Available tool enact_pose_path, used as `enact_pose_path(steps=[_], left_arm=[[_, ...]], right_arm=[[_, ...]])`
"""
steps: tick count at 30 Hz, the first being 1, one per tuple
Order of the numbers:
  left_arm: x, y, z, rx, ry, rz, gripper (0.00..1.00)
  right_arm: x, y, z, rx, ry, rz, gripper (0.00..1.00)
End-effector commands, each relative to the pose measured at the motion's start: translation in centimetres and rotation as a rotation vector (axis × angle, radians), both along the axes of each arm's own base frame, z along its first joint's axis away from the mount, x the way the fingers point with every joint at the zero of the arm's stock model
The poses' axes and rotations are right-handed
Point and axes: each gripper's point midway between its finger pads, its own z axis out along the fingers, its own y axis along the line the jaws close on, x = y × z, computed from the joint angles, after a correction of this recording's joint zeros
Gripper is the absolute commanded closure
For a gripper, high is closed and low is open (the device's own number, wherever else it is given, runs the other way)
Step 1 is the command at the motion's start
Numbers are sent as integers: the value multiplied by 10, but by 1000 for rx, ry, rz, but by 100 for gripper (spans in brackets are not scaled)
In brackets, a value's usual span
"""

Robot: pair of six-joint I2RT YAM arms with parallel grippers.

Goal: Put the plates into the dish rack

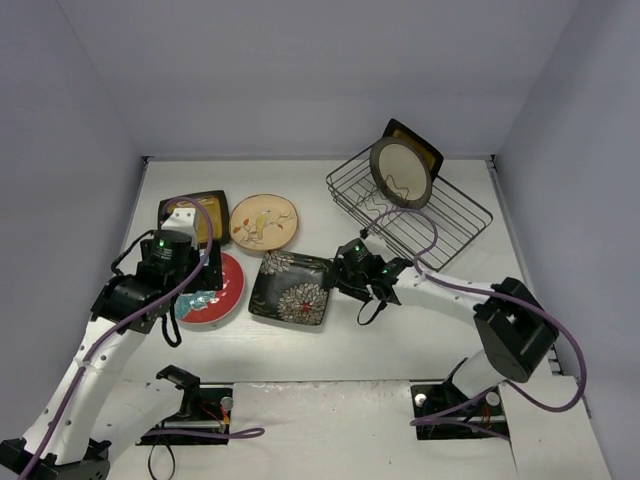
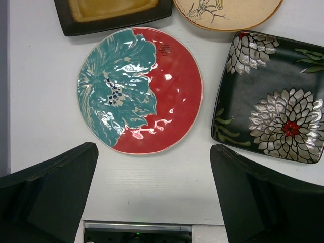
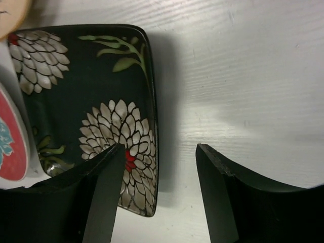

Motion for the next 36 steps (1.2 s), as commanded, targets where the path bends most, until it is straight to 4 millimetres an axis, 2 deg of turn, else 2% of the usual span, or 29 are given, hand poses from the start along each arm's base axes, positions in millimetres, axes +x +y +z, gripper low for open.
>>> enact_pose_path(steps=[1,3,8,14,17,18,19,20,21,22,25,26,28,29,30,32,33,35,36], left_arm=[[-1,0,7,-5,-20,-6,3],[-3,1,7,0,-15,-7,3],[-5,3,8,5,-17,-8,3],[-7,4,7,8,-16,-7,3],[-8,5,7,13,-18,-6,3],[-8,5,7,14,-17,-5,3],[-8,5,7,14,-19,-5,3],[-8,6,6,17,-18,-4,3],[-8,6,6,18,-20,-3,3],[-8,6,6,19,-20,-4,3],[-7,5,5,15,-21,-7,3],[-5,4,6,12,-25,-6,3],[-3,3,6,11,-26,-8,3],[-3,2,7,10,-27,-11,3],[-1,2,7,10,-27,-11,3],[1,1,8,6,-34,-12,3],[2,0,9,7,-36,-11,3],[5,-1,8,4,-35,-14,3],[5,-1,9,2,-38,-12,3]], right_arm=[[11,24,1,114,-16,-39,42],[7,27,-13,102,11,-26,45],[9,41,-23,148,1,13,51],[-3,52,-46,171,75,75,57],[-10,46,-60,161,116,67,67],[-12,43,-64,155,127,61,72],[-14,39,-67,142,130,56,83],[-14,36,-67,132,126,53,88],[-11,34,-62,127,107,51,98],[-10,30,-60,104,103,53,100],[0,21,-37,26,33,87,100],[19,22,-16,-1,-45,72,100],[37,20,26,-62,-151,106,100],[41,22,41,-68,-183,131,100],[44,13,55,-136,-221,165,100],[54,11,83,-181,-292,193,100],[65,14,113,-211,-370,231,100],[72,11,136,-263,-419,267,100],[78,14,160,-271,-466,283,100]])
